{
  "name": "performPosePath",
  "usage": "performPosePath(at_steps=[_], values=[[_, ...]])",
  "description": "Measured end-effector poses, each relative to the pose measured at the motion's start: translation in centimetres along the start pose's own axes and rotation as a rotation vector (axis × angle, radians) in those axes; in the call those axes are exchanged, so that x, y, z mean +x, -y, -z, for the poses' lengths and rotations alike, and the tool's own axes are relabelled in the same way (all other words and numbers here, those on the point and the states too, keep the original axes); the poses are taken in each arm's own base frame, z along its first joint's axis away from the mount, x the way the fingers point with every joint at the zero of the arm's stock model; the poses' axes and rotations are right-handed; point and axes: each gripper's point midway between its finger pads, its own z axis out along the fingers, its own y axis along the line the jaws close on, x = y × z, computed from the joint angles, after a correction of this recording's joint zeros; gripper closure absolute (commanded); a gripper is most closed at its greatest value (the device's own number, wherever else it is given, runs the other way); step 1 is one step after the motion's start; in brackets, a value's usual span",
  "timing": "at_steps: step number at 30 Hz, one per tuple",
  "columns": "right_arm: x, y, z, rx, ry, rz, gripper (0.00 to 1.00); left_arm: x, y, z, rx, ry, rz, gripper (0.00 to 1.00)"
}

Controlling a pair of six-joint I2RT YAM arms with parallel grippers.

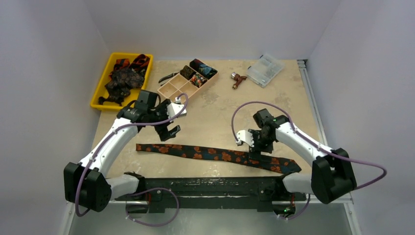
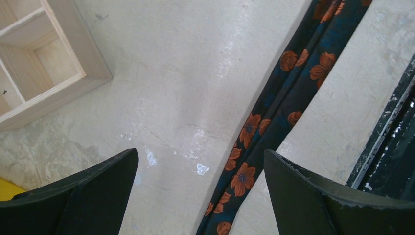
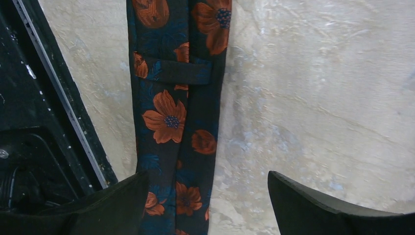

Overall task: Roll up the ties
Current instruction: Flatten out the tie at the center of the board.

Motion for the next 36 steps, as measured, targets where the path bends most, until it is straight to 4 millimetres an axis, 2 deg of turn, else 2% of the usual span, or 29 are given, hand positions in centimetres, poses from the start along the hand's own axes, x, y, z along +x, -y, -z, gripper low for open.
performPosePath(at_steps=[6, 8, 11, 17, 23, 28, 36], values=[[0.5, -1.0, -2.4, -0.106, -0.071, -0.016, 0.19, 0.5, -1.5, -0.3, -0.065, -0.035, 0.037, 0.0], [0.7, -1.4, -3.1, -0.143, -0.094, -0.015, 0.28, 0.6, -1.9, -0.3, -0.085, -0.041, 0.04, 0.0], [0.8, -1.1, -3.5, -0.144, -0.121, 0.003, 0.49, 0.8, -2.3, -0.2, -0.107, -0.055, 0.04, 0.0], [0.9, -0.1, -3.8, -0.119, -0.139, 0.035, 0.64, 1.3, -2.8, -0.2, -0.137, -0.074, 0.032, 0.0], [2.1, 0.9, -3.7, -0.113, -0.171, 0.067, 0.66, 2.7, -1.9, -0.6, -0.116, -0.101, 0.01, 0.0], [3.0, 2.2, -3.4, -0.138, -0.193, 0.028, 0.8, 3.1, -1.5, -0.6, -0.101, -0.11, -0.016, 0.0], [3.1, 2.2, -3.4, -0.164, -0.198, 0.025, 0.72, 3.2, -1.4, -0.5, -0.099, -0.109, -0.027, 0.0]])
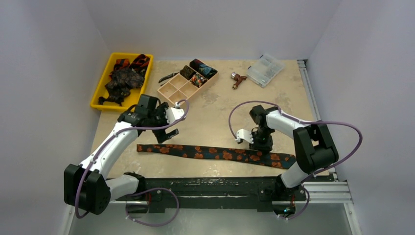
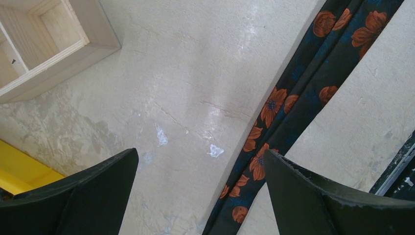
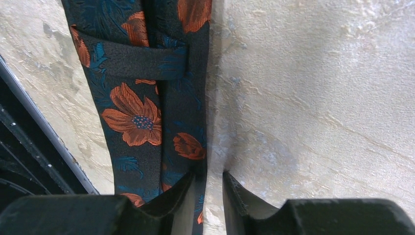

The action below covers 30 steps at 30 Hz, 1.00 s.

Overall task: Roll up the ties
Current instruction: Flatten out the tie at the center of the board.

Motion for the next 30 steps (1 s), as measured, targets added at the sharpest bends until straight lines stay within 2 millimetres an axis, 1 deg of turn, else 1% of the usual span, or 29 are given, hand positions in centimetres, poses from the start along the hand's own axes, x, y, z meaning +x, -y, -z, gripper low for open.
performPosePath(at_steps=[3, 4, 7, 8, 12, 14, 16, 19, 20, 22, 23, 24, 25, 26, 27, 28, 29, 30], values=[[0.0, -0.2, 0.0, -0.006, -0.001, 0.0, 0.72, 0.2, 0.2, 0.1, -0.001, 0.001, -0.003, 0.0], [0.0, -0.2, 0.0, -0.006, -0.001, -0.001, 0.74, 0.3, 0.3, 0.0, 0.0, 0.0, -0.004, 0.0], [0.0, 0.0, -0.1, 0.0, -0.002, -0.005, 0.87, 0.6, 0.6, -0.1, 0.006, -0.006, -0.008, 0.0], [0.1, 0.1, -0.1, 0.009, -0.003, -0.009, 0.89, 0.8, 0.7, -0.1, 0.008, -0.008, -0.014, 0.0], [0.7, 0.4, -0.5, 0.025, -0.034, -0.035, 0.92, 1.6, 1.3, -0.3, 0.022, -0.019, -0.042, 0.0], [1.5, 0.6, -0.6, 0.016, -0.056, -0.06, 0.93, 1.8, 1.5, -0.3, 0.034, -0.025, -0.054, 0.0], [2.8, 0.9, -0.5, 0.005, -0.086, -0.097, 0.93, 1.6, 1.8, -0.4, 0.053, -0.012, -0.075, 0.0], [5.5, 1.3, -0.1, -0.004, -0.156, -0.138, 0.91, 1.3, 2.6, -0.7, 0.096, 0.007, -0.101, 0.03], [6.2, 1.5, -0.1, 0.0, -0.176, -0.139, 0.86, 1.1, 2.9, -0.8, 0.112, 0.013, -0.112, 0.04], [7.6, 1.7, 0.1, 0.005, -0.214, -0.135, 0.71, 0.5, 3.6, -1.4, 0.152, 0.02, -0.138, 0.05], [8.0, 1.8, 0.2, 0.006, -0.224, -0.135, 0.63, 0.3, 3.9, -1.7, 0.172, 0.02, -0.147, 0.05], [8.2, 1.9, 0.3, 0.008, -0.224, -0.138, 0.57, -0.1, 4.2, -2.1, 0.195, 0.022, -0.16, 0.04], [8.3, 2.2, 0.5, 0.009, -0.218, -0.139, 0.53, -0.5, 4.6, -2.5, 0.217, 0.022, -0.176, 0.02], [8.2, 2.7, 0.8, 0.021, -0.203, -0.143, 0.43, -0.9, 4.9, -2.9, 0.238, 0.023, -0.194, 0.0], [7.8, 3.4, 1.0, 0.038, -0.173, -0.149, 0.21, -1.3, 5.4, -3.4, 0.26, 0.026, -0.219, 0.0], [7.3, 4.4, 1.4, 0.064, -0.139, -0.155, 0.14, -1.6, 5.7, -3.7, 0.275, 0.03, -0.239, 0.0], [6.7, 5.3, 2.0, 0.094, -0.104, -0.16, 0.03, -1.9, 6.2, -4.2, 0.293, 0.036, -0.263, 0.0], [6.1, 6.2, 2.7, 0.124, -0.072, -0.154, 0.02, -2.2, 6.6, -4.6, 0.312, 0.041, -0.289, 0.0]])
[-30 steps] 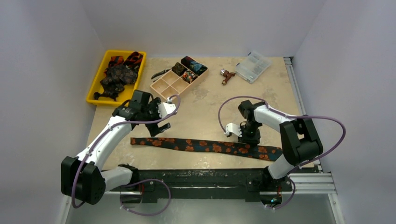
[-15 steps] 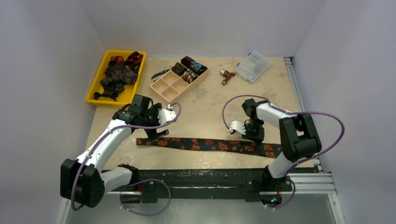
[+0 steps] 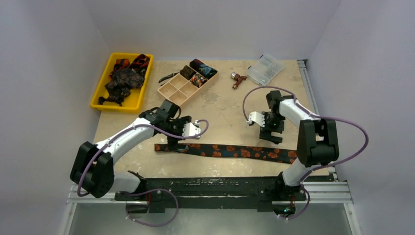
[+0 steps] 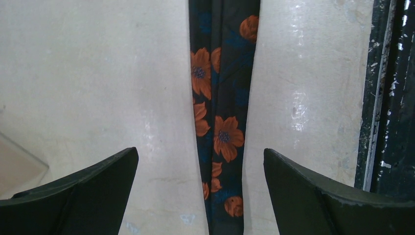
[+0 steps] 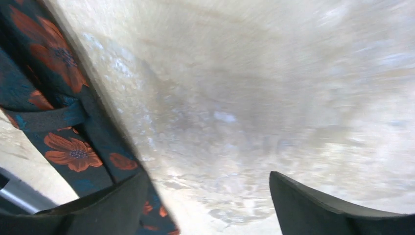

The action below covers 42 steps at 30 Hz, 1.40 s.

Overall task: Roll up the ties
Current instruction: Flatten out the tie at the center of the board.

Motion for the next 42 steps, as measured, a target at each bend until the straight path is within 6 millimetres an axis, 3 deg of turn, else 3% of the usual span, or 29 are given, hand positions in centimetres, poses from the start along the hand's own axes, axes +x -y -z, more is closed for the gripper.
performPosePath(at_steps=[2, 5, 9, 13, 20, 23, 29, 36, 39, 42], values=[[-1.3, 1.0, 1.6, 0.056, 0.075, -0.002, 0.02, -0.5, 0.5, -0.9, 0.035, 0.006, -0.043, 0.0], [-2.7, 0.8, 3.5, 0.104, 0.16, -0.004, 0.04, -1.5, 1.2, -2.6, 0.077, 0.008, -0.105, 0.0], [-3.8, -0.6, 3.2, 0.077, 0.215, -0.011, 0.12, -4.5, 2.1, -5.1, 0.111, 0.021, -0.201, 0.0], [-3.3, -2.4, 2.0, -0.012, 0.226, -0.062, 0.15, -7.3, 2.5, -7.5, 0.116, 0.021, -0.249, 0.0], [-1.3, -2.0, 2.1, -0.05, 0.278, -0.231, 0.17, -9.1, 3.3, -11.3, 0.115, -0.02, -0.248, 0.01], [-0.7, -1.9, 2.4, -0.045, 0.29, -0.266, 0.2, -9.5, 3.6, -12.4, 0.124, -0.032, -0.23, 0.1], [1.9, -2.2, 3.3, -0.023, 0.295, -0.331, 0.23, -9.9, 3.9, -13.3, 0.139, -0.034, -0.189, 0.45], [3.8, -3.6, 4.2, -0.003, 0.28, -0.324, 0.16, -10.1, 4.0, -13.6, 0.176, -0.025, -0.147, 0.68], [3.9, -4.8, 3.9, -0.013, 0.275, -0.3, 0.11, -10.2, 3.5, -13.4, 0.185, -0.018, -0.126, 0.66], [3.8, -6.3, 3.0, -0.051, 0.268, -0.288, 0.08, -10.2, 2.5, -13.1, 0.185, -0.01, -0.099, 0.42]])
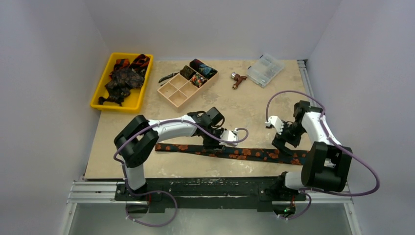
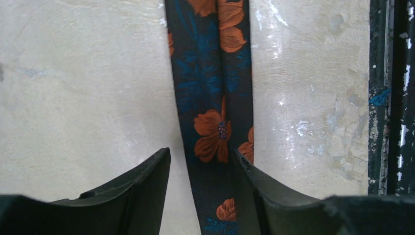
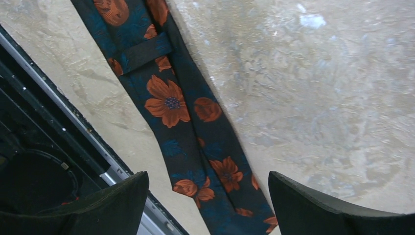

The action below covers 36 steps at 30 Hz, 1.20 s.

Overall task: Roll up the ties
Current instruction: Flatten out the tie at the center of the board, then move the tie to the center of the board.

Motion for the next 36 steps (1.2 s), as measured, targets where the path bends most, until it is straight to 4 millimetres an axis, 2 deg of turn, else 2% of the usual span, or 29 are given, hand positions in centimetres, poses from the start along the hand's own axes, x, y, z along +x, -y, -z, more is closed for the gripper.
performPosePath(at_steps=[3, 7, 11, 16, 18, 21, 24, 26, 29, 33, 36], values=[[0.3, -0.7, -0.6, -0.029, -0.008, 0.007, 0.04, 0.2, -0.7, 0.6, -0.003, 0.004, 0.032, 0.26], [0.3, -1.4, -1.3, -0.046, -0.016, 0.046, 0.02, 0.3, -0.6, 1.2, 0.004, 0.011, 0.064, 0.14], [0.5, -3.0, -2.3, -0.057, -0.044, 0.122, 0.02, 0.1, -0.3, 2.9, -0.009, 0.054, 0.115, 0.07], [-0.1, -2.5, -3.8, -0.004, -0.094, 0.219, 0.02, 1.1, -1.7, 7.2, -0.104, 0.127, 0.217, 0.04], [0.1, -2.0, -4.5, 0.008, -0.121, 0.235, 0.08, 1.5, -1.9, 8.5, -0.14, 0.145, 0.231, 0.04], [0.4, -0.9, -5.0, 0.023, -0.157, 0.239, 0.23, 1.7, -1.1, 9.5, -0.158, 0.161, 0.224, 0.04], [0.3, 0.0, -5.0, 0.026, -0.182, 0.242, 0.36, 2.0, -0.3, 9.9, -0.159, 0.163, 0.222, 0.05], [0.2, 0.6, -5.0, 0.026, -0.192, 0.249, 0.39, 2.6, 0.0, 9.9, -0.159, 0.159, 0.234, 0.05], [0.1, 0.9, -4.9, 0.016, -0.201, 0.262, 0.52, 3.7, -0.1, 10.1, -0.165, 0.149, 0.262, 0.06], [0.1, 1.2, -5.0, 0.012, -0.21, 0.283, 0.6, 4.8, -0.3, 10.7, -0.181, 0.141, 0.29, 0.07], [0.2, 1.4, -5.0, 0.009, -0.223, 0.291, 0.62, 5.5, -0.1, 11.2, -0.189, 0.132, 0.284, 0.07]])
